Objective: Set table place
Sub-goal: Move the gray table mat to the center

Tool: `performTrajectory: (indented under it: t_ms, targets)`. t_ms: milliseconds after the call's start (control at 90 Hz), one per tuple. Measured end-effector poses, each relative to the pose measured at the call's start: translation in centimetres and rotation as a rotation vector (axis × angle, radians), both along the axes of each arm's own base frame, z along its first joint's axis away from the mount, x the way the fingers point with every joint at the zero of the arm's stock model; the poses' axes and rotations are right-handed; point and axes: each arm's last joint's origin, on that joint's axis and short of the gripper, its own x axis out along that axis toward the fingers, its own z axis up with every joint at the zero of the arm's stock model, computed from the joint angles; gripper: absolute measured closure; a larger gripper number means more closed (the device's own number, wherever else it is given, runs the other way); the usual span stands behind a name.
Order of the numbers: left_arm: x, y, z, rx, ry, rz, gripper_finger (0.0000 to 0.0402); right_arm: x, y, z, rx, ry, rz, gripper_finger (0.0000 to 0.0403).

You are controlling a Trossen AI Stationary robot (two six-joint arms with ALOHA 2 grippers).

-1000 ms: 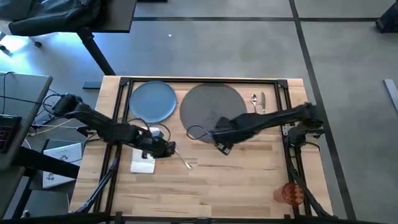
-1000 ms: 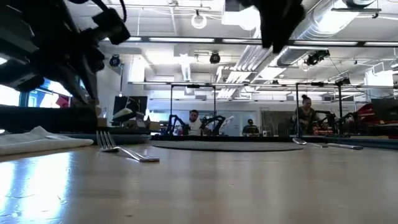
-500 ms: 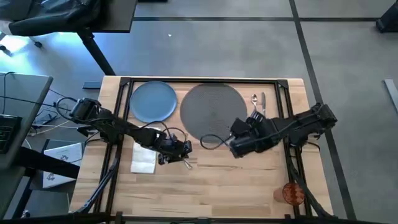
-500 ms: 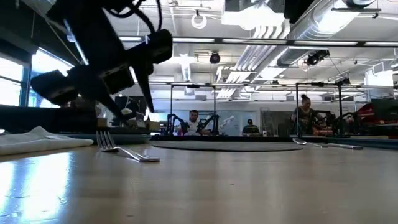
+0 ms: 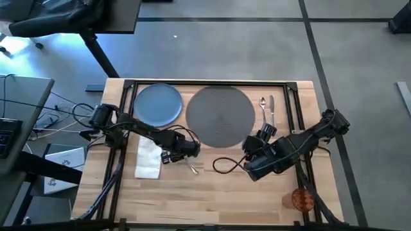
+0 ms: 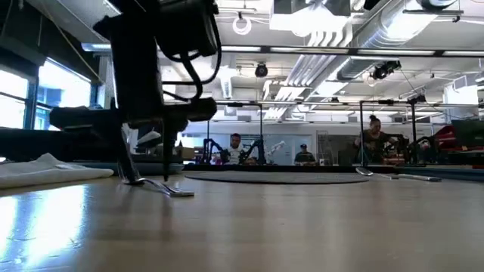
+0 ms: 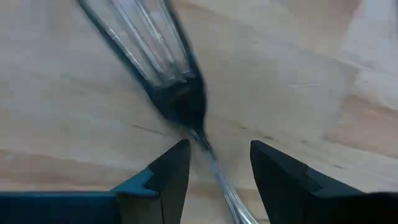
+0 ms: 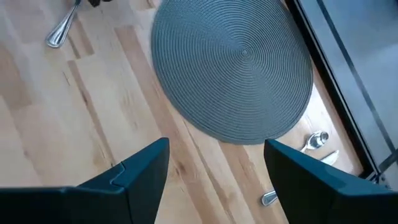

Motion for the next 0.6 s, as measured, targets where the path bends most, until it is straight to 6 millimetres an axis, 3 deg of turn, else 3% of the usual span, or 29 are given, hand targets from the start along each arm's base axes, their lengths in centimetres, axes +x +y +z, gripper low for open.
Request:
performTrajectory:
  t_ms: [122,356,511,600]
  targets:
    - [0.1,0.5,-0.6,-0.056,0.035,-0.043,0.0282,-0.2,0.1,0.1,0.006,-0.008,-0.001,0.0155]
    - [-0.6,0.5,-0.4,-0.062,0.085,-0.158,0.0388,-0.2,0.1,0.1,0.015,-0.023,-0.027,0.0155]
    - [-1.0,0.5,0.7,-0.04,0.059,-0.225,0.0397,-0.2,0.1,0.2,-0.004,-0.043,-0.039,0.0155]
    - [-1.3,0.6,3.0,-0.004,0.006,-0.267,0.0399,-0.1,-0.1,0.2,-0.023,-0.059,-0.048,0.0155]
